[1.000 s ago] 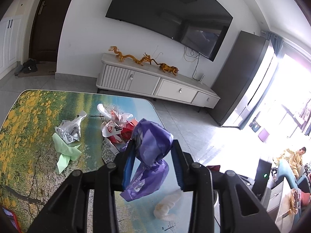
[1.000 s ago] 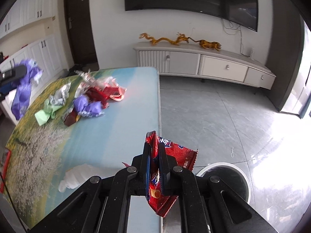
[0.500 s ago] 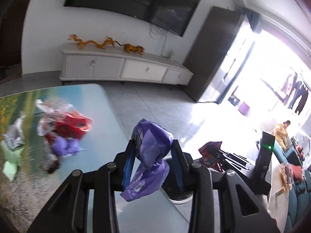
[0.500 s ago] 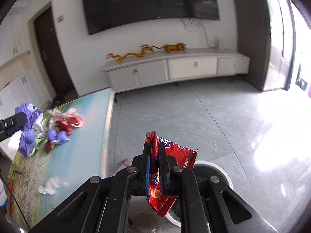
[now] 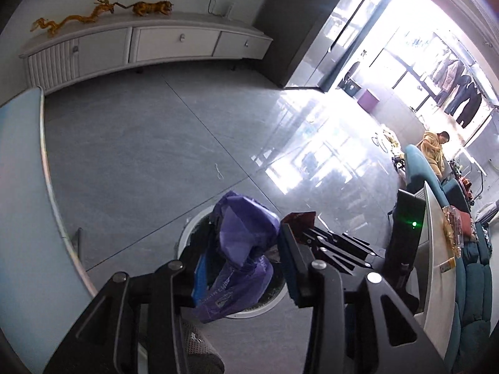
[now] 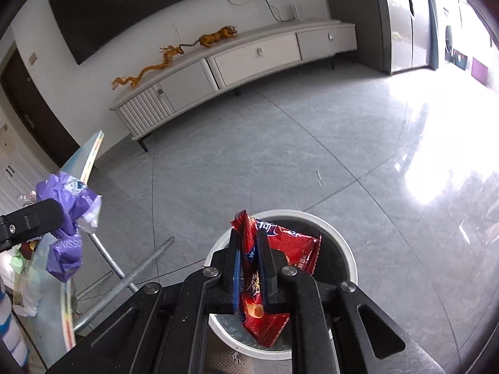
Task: Collect trash
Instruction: 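Open both grippers over the bin to drop the bag and wrapper, then grasp the white plastic cup with the left gripper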
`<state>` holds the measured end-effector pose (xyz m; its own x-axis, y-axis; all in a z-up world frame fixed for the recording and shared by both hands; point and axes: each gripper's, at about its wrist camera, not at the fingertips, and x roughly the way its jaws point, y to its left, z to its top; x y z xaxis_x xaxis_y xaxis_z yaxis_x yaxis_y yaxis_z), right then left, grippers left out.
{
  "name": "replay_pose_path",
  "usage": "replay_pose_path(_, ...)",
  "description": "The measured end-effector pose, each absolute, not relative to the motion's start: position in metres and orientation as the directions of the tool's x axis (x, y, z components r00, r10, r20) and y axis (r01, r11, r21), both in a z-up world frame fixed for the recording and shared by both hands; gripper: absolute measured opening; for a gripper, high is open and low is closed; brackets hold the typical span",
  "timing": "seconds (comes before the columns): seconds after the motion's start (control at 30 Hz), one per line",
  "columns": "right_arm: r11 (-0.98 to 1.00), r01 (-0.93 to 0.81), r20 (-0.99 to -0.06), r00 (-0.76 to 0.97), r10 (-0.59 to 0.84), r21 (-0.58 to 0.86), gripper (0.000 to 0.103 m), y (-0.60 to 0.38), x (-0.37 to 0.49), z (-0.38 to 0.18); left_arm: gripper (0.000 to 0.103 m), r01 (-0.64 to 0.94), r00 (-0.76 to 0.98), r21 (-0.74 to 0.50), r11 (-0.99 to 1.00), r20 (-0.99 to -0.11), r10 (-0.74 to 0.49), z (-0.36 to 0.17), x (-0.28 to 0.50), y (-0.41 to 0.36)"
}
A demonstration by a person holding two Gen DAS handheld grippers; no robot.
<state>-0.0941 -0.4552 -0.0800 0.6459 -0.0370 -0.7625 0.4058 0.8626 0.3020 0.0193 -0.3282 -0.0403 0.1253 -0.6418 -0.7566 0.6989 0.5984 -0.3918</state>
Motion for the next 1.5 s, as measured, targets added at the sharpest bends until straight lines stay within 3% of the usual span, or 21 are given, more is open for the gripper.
replay_pose_path(0.1, 0.851, 0.424, -0.776, 0.629, -0.031, 0.310, 0.032, -0.461, -0.092, -0.093, 0.043, 0.691, 0.069, -0.422, 0.587, -0.770, -0.634, -0.059, 0.023, -0.350)
replay_pose_path(0.17, 0.846, 0.434, -0.782, 0.622, -0.032, 0.311, 0.036, -0.464, -0.092, -0.098, 0.050, 0.684, 0.034, -0.444, 0.580, -0.774, -0.632, -0.069, 0.025, -0.361)
replay_pose_path(0.27, 0.841, 0.445, -0.792, 0.610, -0.034, 0.307, 0.039, -0.471, -0.092, -0.105, 0.053, 0.675, 0.003, -0.464, 0.573, -0.775, -0.632, -0.076, 0.030, -0.370)
replay_pose_path(0.63, 0.841, 0.448, -0.771, 0.634, -0.060, 0.303, 0.039, -0.471, -0.097, -0.086, 0.053, 0.715, 0.141, -0.362, 0.598, -0.763, -0.631, -0.040, 0.024, -0.336)
replay_pose_path(1.0, 0.877, 0.364, -0.700, 0.713, -0.045, 0.314, 0.042, -0.432, -0.100, -0.032, 0.053, 0.671, 0.351, -0.259, 0.695, -0.715, -0.605, -0.002, 0.008, -0.213)
replay_pose_path(1.27, 0.922, 0.261, -0.669, 0.743, -0.002, 0.287, 0.043, -0.378, -0.090, -0.001, 0.053, 0.562, 0.429, -0.259, 0.785, -0.720, -0.545, -0.023, 0.013, -0.103)
replay_pose_path(1.5, 0.949, 0.162, -0.662, 0.747, 0.061, 0.270, 0.044, -0.327, -0.079, 0.016, 0.053, 0.524, 0.408, -0.246, 0.815, -0.768, -0.494, -0.060, 0.008, -0.082)
